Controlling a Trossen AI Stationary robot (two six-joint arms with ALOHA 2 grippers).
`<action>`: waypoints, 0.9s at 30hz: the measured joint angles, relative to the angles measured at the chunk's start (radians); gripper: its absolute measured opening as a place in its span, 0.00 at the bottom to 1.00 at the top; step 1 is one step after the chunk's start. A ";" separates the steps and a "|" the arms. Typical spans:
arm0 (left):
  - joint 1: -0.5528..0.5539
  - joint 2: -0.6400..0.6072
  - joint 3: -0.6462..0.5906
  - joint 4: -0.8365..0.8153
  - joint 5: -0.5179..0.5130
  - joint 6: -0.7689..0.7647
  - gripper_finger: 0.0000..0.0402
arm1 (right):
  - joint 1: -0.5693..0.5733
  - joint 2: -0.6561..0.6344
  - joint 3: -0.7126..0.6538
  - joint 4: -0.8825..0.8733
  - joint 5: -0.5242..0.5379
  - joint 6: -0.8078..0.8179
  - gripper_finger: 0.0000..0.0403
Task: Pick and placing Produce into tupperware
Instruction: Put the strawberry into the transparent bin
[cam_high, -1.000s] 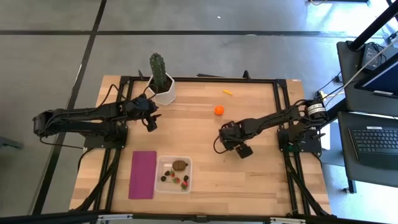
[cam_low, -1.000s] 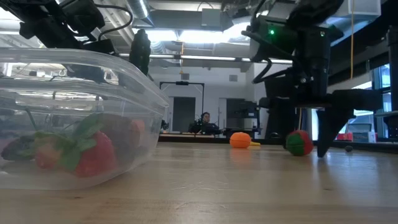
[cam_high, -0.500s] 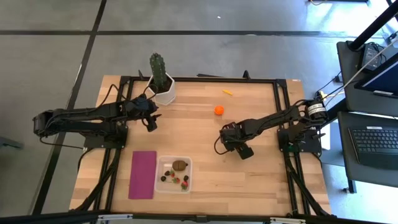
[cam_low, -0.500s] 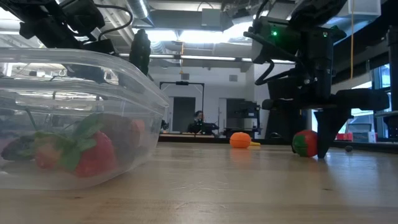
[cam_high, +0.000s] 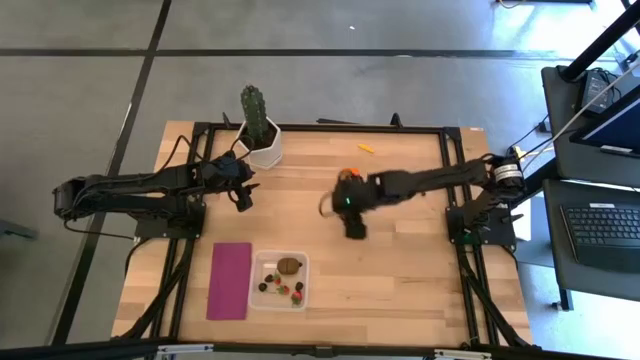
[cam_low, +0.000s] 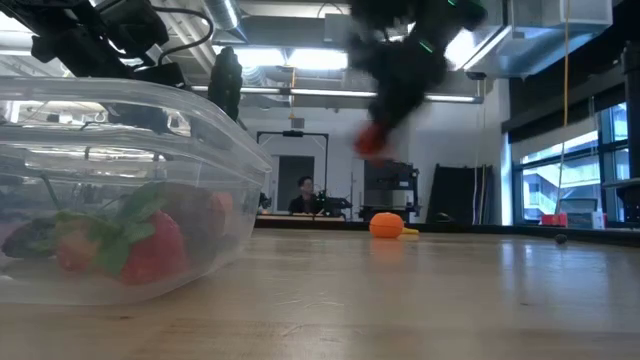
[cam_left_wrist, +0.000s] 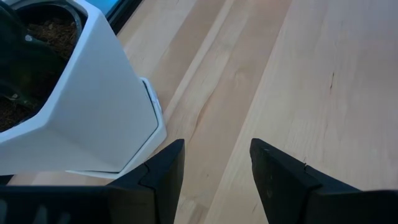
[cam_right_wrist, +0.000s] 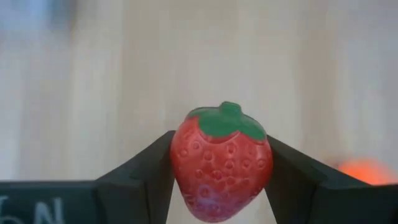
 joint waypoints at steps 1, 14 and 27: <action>0.000 0.000 0.000 0.003 0.000 0.000 0.44 | -0.011 0.000 0.038 0.042 0.000 0.019 0.50; 0.000 0.000 0.000 0.004 0.000 0.000 0.44 | 0.017 0.131 0.622 0.082 -0.010 -0.017 0.50; 0.000 0.000 0.000 0.003 0.001 -0.004 0.44 | 0.109 0.555 1.119 -0.266 -0.098 0.011 0.51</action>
